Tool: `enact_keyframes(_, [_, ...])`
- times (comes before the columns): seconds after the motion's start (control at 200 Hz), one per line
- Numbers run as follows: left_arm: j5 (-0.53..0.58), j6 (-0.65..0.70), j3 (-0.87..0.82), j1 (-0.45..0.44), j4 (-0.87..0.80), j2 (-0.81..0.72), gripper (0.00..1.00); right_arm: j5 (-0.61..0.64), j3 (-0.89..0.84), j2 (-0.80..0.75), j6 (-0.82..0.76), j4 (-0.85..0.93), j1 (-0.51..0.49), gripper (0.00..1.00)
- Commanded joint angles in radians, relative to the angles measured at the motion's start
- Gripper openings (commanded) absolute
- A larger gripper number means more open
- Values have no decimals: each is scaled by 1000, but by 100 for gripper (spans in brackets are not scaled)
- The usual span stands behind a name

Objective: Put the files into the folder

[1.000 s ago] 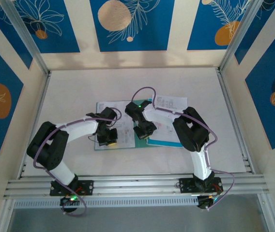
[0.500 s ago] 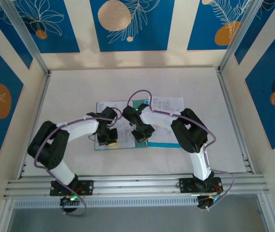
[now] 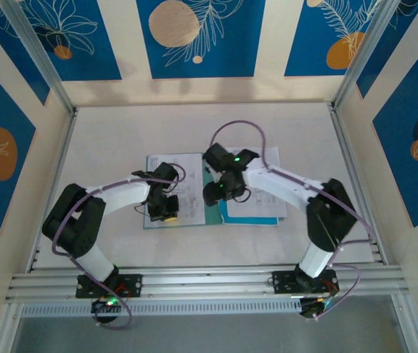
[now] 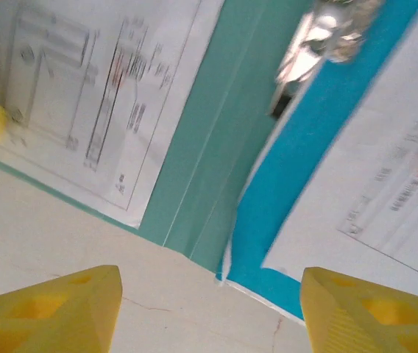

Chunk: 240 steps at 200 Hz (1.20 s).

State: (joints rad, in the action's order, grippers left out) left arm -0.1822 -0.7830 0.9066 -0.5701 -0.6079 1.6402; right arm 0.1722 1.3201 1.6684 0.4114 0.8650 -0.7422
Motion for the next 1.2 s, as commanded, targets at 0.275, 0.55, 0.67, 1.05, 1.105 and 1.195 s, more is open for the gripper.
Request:
enact_keyframes(0.275, [2,10,40,-9,-23,13,0,-237,-137,59,584,-90,396,49])
enact_keyframes(0.55, [-3,14,56,-10,-21,19,0,-245,-181,161,669,-32,414,44])
enact_keyframes(0.67, [-7,18,63,-9,-21,24,0,-243,-223,147,675,-30,397,43])
enact_keyframes(1.05, [-13,19,67,-10,-18,31,0,-273,-248,147,683,-56,360,43])
enact_keyframes(1.105, [-14,19,68,-11,-19,30,0,-276,-246,151,688,-61,360,43])
enact_keyframes(1.195, [-12,19,69,-11,-24,20,0,-285,-229,165,691,-67,361,43])
